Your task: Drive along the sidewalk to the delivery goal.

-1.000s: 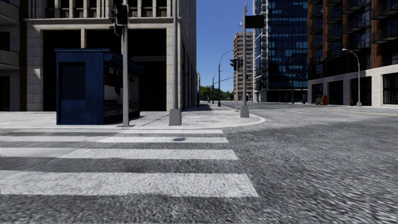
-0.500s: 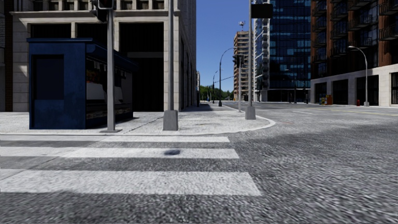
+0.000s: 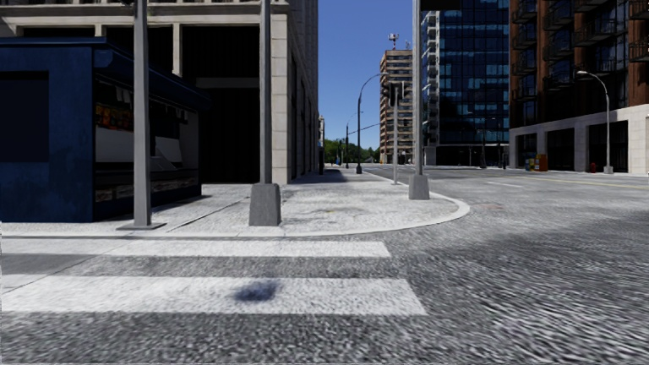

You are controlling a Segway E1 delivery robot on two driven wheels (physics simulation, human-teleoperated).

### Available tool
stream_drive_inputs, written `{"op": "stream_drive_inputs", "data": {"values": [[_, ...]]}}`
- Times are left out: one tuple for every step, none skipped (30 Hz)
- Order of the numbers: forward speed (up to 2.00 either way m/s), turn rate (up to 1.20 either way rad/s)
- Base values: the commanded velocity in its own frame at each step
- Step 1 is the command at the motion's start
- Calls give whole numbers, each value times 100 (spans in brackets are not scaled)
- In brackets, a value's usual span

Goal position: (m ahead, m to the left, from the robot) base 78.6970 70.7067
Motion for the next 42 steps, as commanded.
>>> {"op": "stream_drive_inputs", "data": {"values": [[200,-22],[200,-22],[200,-22],[200,-12],[200,-8],[200,-7],[200,-7],[200,-11],[200,-13],[200,-13],[200,-13],[200,-13],[200,-13],[200,-13],[200,-13],[200,-19],[200,-30],[200,-30],[200,-37],[200,-38],[200,-25],[200,-4],[200,0],[200,0],[200,0],[200,0],[200,0],[200,0],[200,0],[200,0],[200,0],[200,0],[200,0],[200,0],[200,0],[200,0],[200,0],[200,0],[200,0],[200,0],[197,0],[183,0]]}}
